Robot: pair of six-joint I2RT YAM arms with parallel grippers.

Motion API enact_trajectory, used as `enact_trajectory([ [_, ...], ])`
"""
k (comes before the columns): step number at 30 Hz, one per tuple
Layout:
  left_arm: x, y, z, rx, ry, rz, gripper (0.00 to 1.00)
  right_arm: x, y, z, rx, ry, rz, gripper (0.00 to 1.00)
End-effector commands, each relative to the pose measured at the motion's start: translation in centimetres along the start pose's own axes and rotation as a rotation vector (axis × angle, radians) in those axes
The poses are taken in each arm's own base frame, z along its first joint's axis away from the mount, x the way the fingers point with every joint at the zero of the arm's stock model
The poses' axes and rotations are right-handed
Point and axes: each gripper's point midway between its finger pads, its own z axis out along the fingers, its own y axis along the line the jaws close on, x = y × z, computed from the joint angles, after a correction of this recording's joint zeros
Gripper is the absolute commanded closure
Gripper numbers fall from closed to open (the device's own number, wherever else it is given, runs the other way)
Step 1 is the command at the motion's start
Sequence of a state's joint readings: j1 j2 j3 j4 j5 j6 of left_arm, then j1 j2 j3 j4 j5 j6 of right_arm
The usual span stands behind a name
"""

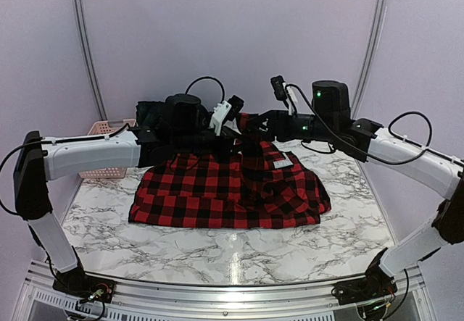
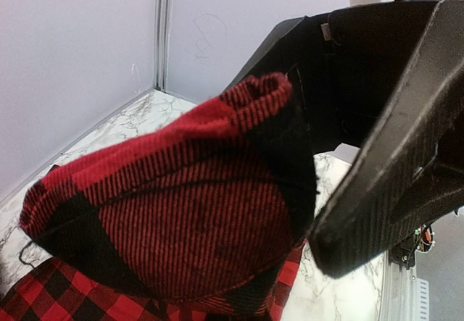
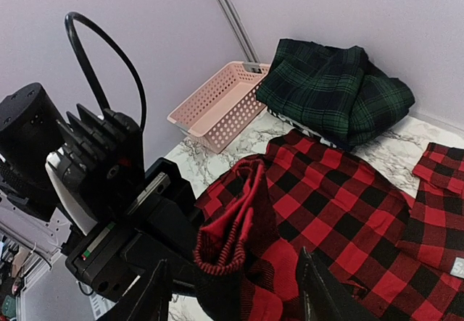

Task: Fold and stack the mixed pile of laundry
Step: Fold the 1/3-folded T-shirt at the center of the board.

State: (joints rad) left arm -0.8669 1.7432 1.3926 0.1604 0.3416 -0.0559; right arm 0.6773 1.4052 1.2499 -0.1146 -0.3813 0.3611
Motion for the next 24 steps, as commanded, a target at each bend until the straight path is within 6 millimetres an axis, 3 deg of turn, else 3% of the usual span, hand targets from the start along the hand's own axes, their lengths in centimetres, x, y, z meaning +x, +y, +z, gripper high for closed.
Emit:
enact_trajectory([
  [1, -1.3, -0.1, -1.3, -0.034, -0.040, 0.039, 1.00, -2.0, 1.6, -1.1, -0.046, -0.032, 0.008, 0.44],
  [8, -1.5, -0.3, -1.4, -0.027, -0.038, 0.065, 1.00, -1.2, 0.4, 0.3, -0.004, 0.041, 0.030, 0.44],
  [10, -1.2, -0.1, -1.3, -0.037, -0.022, 0.073, 1.00, -1.1, 0.2, 1.2, -0.003, 0.075, 0.041, 0.55],
  [14, -1.3, 0.2, -1.6, -0.062, -0.016, 0.094, 0.97, -1.3, -0.2, 1.6, 0.031, 0.128, -0.010, 0.95],
  [15, -1.4, 0.3, -1.8, -0.069, -0.020, 0.094, 0.92, -1.7, -0.4, 1.3, 0.048, 0.126, -0.041, 1.00],
  [17, -1.7, 0.6, -2.5, -0.095, -0.035, 0.094, 0.78, -2.6, -0.7, 0.6, 0.073, 0.112, -0.130, 1.00],
  [21, -2.2, 2.1, -4.7, -0.209, -0.086, 0.080, 0.06, -5.5, -1.5, -0.8, 0.106, 0.061, -0.332, 1.00],
  [24, -2.1, 3.4, -6.3, -0.293, -0.098, 0.076, 0.01, -8.1, -1.4, -1.4, 0.138, 0.006, -0.560, 1.00],
])
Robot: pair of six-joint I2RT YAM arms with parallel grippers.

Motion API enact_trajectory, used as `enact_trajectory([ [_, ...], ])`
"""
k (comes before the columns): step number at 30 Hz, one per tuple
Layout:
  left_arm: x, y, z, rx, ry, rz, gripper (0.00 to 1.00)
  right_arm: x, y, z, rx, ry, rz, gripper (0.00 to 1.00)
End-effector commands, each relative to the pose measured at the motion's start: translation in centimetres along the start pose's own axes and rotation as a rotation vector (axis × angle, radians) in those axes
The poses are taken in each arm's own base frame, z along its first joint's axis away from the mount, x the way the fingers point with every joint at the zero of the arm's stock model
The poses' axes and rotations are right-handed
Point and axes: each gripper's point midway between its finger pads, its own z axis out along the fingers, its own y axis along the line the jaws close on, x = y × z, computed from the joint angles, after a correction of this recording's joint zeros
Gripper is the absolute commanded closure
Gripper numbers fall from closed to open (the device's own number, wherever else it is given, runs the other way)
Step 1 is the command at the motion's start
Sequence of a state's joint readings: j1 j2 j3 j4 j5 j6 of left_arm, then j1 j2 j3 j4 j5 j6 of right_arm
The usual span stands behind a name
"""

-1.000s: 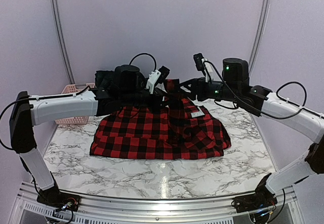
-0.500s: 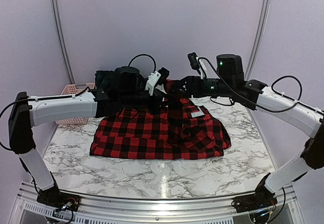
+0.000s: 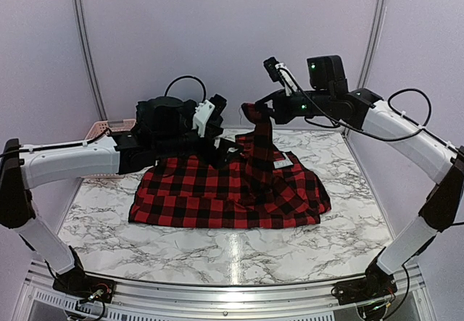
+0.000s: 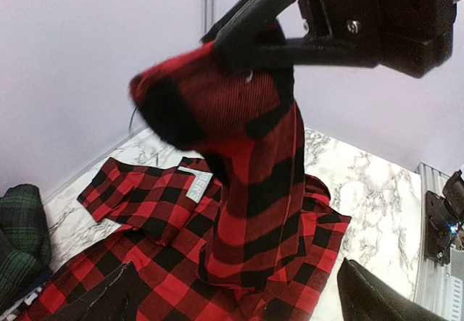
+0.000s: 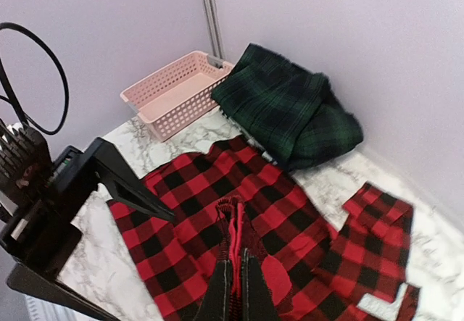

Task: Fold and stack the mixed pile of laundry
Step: Fold the 1/3-folded T-shirt at the center of the board.

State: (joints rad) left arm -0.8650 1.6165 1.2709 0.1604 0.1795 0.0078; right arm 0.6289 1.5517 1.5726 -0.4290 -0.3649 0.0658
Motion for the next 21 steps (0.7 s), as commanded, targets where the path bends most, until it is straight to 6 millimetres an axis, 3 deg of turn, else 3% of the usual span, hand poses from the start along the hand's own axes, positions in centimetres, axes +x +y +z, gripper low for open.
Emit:
enact_trajectory([
  [1, -2.2, 2.7, -2.9, -0.156, -0.083, -0.011, 0.01, -5.4, -0.9, -2.8, 0.106, -0.125, -0.391, 1.00],
  [3, -1.9, 4.0, -3.6, -0.218, -0.081, -0.039, 0.01, -6.9, -1.0, -2.9, 0.140, -0.173, -0.532, 1.00],
  [7, -1.0, 5.5, -4.4, -0.277, -0.046, -0.043, 0.01, -8.0, -1.0, -2.0, 0.158, -0.261, -0.736, 1.00],
  [11, 0.5, 7.2, -4.8, -0.310, -0.023, -0.112, 0.01, -7.8, -1.5, 0.2, 0.157, -0.264, -0.855, 1.00],
  [15, 3.3, 8.6, -4.7, -0.241, -0.008, -0.284, 0.01, -7.7, -2.6, 1.9, 0.195, -0.255, -0.972, 1.00],
  [21, 8.4, 8.0, -2.6, -0.136, 0.136, -0.276, 0.03, -10.9, -1.8, 0.3, 0.243, -0.397, -1.080, 1.00],
])
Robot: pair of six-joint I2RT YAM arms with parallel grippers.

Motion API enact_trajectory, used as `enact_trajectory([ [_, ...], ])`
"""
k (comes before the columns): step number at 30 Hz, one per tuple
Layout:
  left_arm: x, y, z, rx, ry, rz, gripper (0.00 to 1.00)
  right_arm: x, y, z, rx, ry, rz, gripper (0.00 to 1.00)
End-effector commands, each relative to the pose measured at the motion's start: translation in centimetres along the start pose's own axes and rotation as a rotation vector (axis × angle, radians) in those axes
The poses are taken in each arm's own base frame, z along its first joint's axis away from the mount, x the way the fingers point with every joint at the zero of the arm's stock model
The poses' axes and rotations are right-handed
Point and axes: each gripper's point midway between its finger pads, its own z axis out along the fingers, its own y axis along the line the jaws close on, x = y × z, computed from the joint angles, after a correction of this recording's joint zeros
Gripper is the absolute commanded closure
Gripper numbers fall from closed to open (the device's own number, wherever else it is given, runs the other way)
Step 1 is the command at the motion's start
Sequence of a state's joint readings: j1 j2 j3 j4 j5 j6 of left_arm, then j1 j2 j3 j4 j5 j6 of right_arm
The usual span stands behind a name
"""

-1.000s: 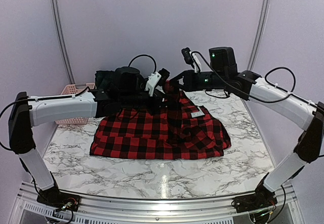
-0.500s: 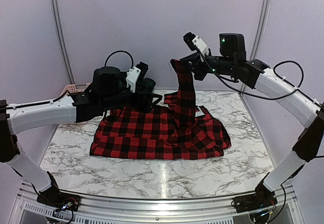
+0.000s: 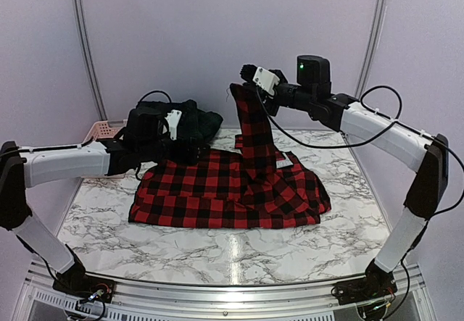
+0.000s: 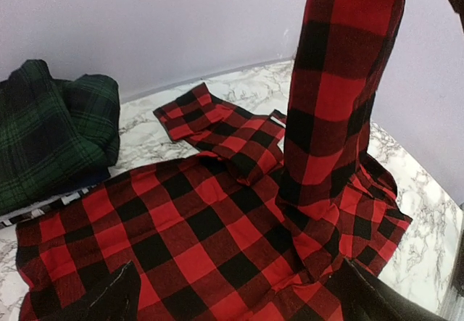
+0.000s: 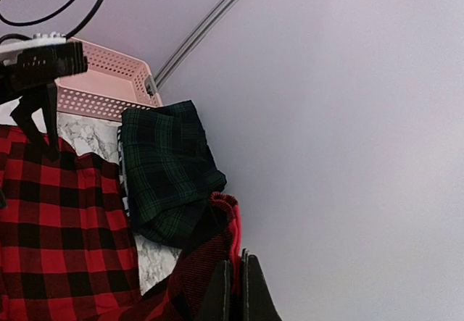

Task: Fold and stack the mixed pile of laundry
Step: Fold the 1/3-folded T-shirt at the center of the board.

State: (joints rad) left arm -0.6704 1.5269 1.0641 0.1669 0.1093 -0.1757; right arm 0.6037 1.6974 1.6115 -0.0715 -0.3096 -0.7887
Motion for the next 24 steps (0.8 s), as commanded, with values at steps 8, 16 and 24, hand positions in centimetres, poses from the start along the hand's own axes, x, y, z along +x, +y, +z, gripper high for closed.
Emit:
enact_trajectory([
  [8, 6.1, -3.4, 4.6, 0.274, 0.175, 0.071, 0.17, -3.9, -4.6, -5.7, 0.161, -0.127, -0.170, 1.00],
  [16, 8.8, -5.8, 7.8, 0.446, 0.240, 0.111, 0.42, -1.5, -3.9, -7.6, 0.189, -0.068, -0.160, 1.00],
  [24, 10.6, -6.3, 10.3, 0.493, 0.279, 0.147, 0.37, -2.6, -5.2, -9.5, 0.228, -0.101, -0.166, 1.00],
])
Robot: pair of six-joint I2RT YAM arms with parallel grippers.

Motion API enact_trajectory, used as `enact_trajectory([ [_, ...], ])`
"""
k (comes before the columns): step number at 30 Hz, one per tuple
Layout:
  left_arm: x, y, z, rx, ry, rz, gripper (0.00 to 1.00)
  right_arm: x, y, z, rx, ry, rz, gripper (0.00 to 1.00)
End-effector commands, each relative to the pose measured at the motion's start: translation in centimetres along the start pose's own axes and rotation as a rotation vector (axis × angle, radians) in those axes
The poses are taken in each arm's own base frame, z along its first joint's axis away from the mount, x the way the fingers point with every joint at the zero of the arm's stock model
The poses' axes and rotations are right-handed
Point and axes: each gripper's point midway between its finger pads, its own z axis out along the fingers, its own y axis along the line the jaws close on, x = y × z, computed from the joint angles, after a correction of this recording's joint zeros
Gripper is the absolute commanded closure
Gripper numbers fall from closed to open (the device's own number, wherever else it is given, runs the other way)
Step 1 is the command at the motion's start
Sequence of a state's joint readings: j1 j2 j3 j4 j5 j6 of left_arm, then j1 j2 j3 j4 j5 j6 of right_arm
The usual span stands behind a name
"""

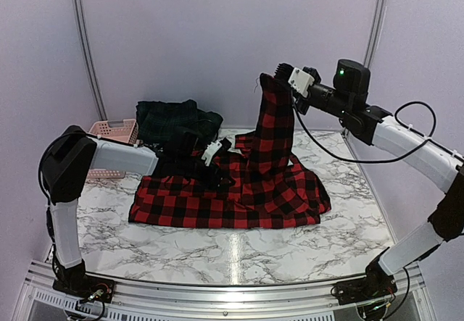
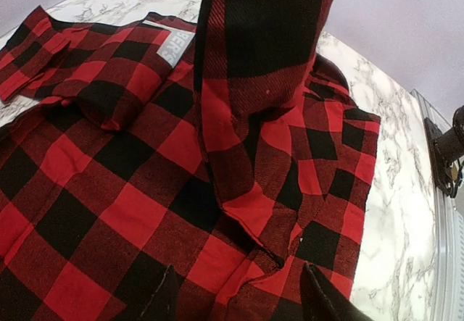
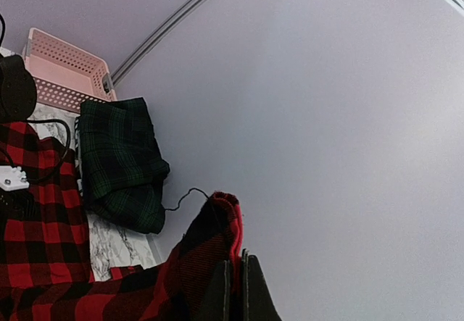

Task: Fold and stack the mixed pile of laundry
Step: Fold the 1/3-folded T-shirt at the center of the board.

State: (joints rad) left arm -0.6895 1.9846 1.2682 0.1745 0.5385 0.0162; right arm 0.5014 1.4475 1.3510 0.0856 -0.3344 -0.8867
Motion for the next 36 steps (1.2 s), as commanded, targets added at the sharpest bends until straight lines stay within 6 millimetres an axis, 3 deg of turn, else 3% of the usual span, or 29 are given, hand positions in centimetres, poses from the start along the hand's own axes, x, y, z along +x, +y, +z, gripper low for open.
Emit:
enact_trajectory([
  [1, -0.2, -1.3, 1.4, 0.084, 0.001, 0.047, 0.33, -2.3, -2.5, -1.4, 0.070, -0.059, -0.025, 1.00],
  [5, 0.1, -1.6, 2.8, 0.080, 0.007, 0.033, 0.26, -2.0, -2.3, -0.9, 0.060, -0.059, -0.016, 1.00],
  [9, -2.1, -1.9, 3.2, 0.101, -0.094, -0.069, 0.23, -1.4, -2.3, 0.1, 0.053, -0.042, 0.000, 1.00],
  [13, -3.2, -2.2, 4.6, 0.047, -0.152, -0.081, 0.05, -1.4, -2.5, 0.6, 0.063, -0.055, 0.003, 1.00],
  [17, -4.0, -0.6, 5.6, -0.038, -0.215, -0.159, 0.01, -1.5, -2.5, 1.0, 0.056, -0.067, 0.006, 1.00],
  [22, -4.7, 0.5, 7.0, -0.104, -0.249, -0.138, 0.01, -1.4, -2.4, 1.4, 0.044, -0.069, 0.004, 1.00],
  [25, -4.3, 1.5, 8.0, -0.135, -0.238, -0.138, 0.01, -1.4, -2.5, 1.5, 0.043, -0.063, -0.003, 1.00],
  [27, -3.7, 3.3, 8.3, -0.224, -0.213, -0.162, 0.01, -1.4, -2.7, 1.5, 0.042, -0.061, -0.009, 1.00],
  [32, -1.9, 6.5, 8.5, -0.393, -0.147, -0.187, 0.01, -1.3, -2.7, 1.5, 0.043, -0.047, -0.027, 1.00],
  [36, -1.2, 7.9, 8.6, -0.472, -0.108, -0.187, 0.01, -1.1, -2.3, 1.5, 0.027, -0.045, -0.021, 1.00],
])
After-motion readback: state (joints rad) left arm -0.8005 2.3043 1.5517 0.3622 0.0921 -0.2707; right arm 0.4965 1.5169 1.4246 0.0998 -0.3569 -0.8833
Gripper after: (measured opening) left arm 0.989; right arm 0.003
